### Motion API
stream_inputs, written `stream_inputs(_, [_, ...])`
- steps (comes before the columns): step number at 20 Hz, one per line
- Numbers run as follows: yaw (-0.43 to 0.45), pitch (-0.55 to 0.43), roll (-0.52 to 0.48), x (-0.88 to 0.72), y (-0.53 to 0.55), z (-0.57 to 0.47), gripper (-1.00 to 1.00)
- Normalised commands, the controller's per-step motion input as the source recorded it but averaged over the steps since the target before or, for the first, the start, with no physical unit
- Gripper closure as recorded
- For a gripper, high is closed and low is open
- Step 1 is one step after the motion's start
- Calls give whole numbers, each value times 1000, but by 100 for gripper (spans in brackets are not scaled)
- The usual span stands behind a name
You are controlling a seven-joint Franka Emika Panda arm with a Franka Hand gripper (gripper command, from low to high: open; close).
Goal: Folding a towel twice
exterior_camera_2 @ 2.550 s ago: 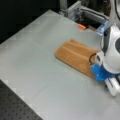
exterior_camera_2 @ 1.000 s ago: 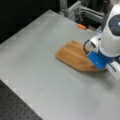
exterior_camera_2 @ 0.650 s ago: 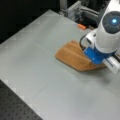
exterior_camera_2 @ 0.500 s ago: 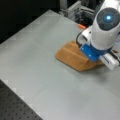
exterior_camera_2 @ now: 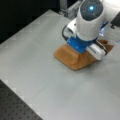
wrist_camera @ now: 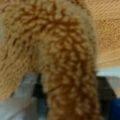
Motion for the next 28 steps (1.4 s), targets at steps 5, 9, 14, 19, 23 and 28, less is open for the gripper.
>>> stream_inputs(5, [268,67,-69,246,-299,95,100])
stream_inputs(9, [300,73,-28,276,-390,84,100])
stream_inputs(14, [340,77,-2,320,-427,53,100])
stream_inputs(19, [271,61,-9,302,-250,-37,100])
stream_inputs(23, [253,42,-24,265,-126,-77,100])
stream_inputs(28, [253,23,-11,223,-161,-116,100])
